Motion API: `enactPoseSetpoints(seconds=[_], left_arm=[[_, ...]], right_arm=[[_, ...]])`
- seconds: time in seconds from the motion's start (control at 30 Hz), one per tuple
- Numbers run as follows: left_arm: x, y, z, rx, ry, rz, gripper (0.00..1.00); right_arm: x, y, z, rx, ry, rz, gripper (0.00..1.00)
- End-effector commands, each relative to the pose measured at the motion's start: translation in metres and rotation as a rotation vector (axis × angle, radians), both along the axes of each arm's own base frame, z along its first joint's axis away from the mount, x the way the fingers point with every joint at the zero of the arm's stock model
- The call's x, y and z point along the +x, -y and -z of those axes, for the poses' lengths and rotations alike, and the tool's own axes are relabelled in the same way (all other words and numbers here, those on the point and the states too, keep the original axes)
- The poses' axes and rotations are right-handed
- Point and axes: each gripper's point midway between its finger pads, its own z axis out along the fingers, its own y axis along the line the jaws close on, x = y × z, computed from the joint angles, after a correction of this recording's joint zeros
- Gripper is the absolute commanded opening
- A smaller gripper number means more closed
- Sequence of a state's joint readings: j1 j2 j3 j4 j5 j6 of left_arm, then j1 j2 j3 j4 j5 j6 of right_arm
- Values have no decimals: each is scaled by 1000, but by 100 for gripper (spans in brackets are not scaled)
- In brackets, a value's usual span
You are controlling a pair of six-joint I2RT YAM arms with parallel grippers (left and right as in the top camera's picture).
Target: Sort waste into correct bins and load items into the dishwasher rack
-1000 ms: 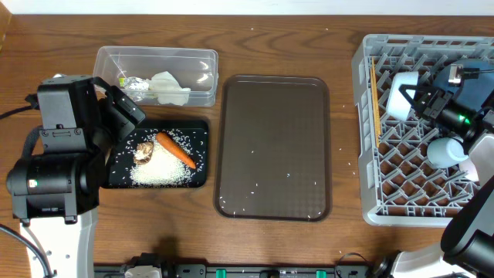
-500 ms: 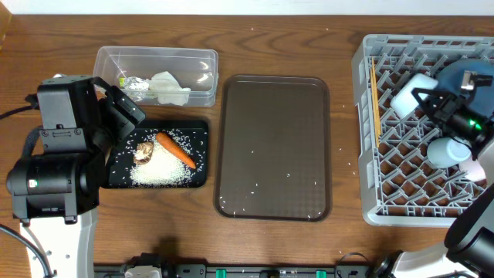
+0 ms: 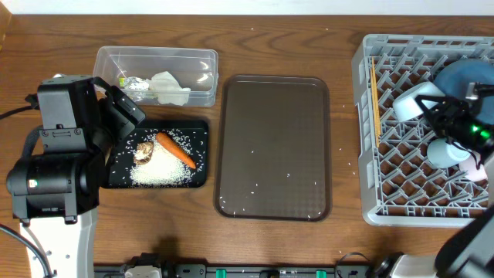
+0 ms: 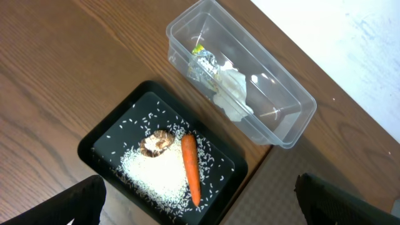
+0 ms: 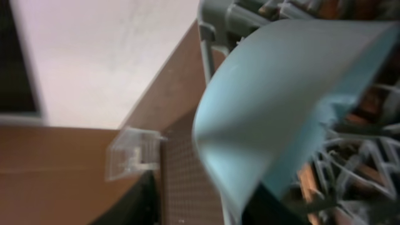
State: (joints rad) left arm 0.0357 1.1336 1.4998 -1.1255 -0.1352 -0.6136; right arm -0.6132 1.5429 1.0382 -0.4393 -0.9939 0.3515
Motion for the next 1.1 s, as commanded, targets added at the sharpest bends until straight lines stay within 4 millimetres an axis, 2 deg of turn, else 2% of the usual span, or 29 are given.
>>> enactPoseSetpoints(seconds=[0.0, 0.17, 0.27, 0.4, 0.53, 0.8, 0.93, 1.0, 1.07], left_arm=[[0, -2, 0, 10, -3, -10, 98], [0, -2, 0, 10, -3, -10, 98], [0, -2, 0, 10, -3, -10, 98], [0, -2, 0, 10, -3, -10, 98], [0, -2, 0, 10, -3, -10, 98], [0, -2, 0, 10, -3, -10, 98], [0, -2, -1, 10, -2, -10, 98], [0, -2, -1, 10, -2, -10, 98], [0, -2, 0, 10, -3, -10, 98]], right_arm=[[-13, 24, -23, -219, -19, 135, 46], [-50, 41, -50, -417, -100, 306, 78], [-62, 37, -66, -466, -82, 335, 86], [-70, 22, -86, -483, -21, 320, 86], [-72, 5, -92, -483, 5, 279, 86], [-69, -79, -94, -451, 86, -28, 86], [-71, -117, -94, -456, 111, -141, 79], [-75, -124, -96, -477, 104, -130, 78], [-80, -122, -97, -509, 87, -92, 78]])
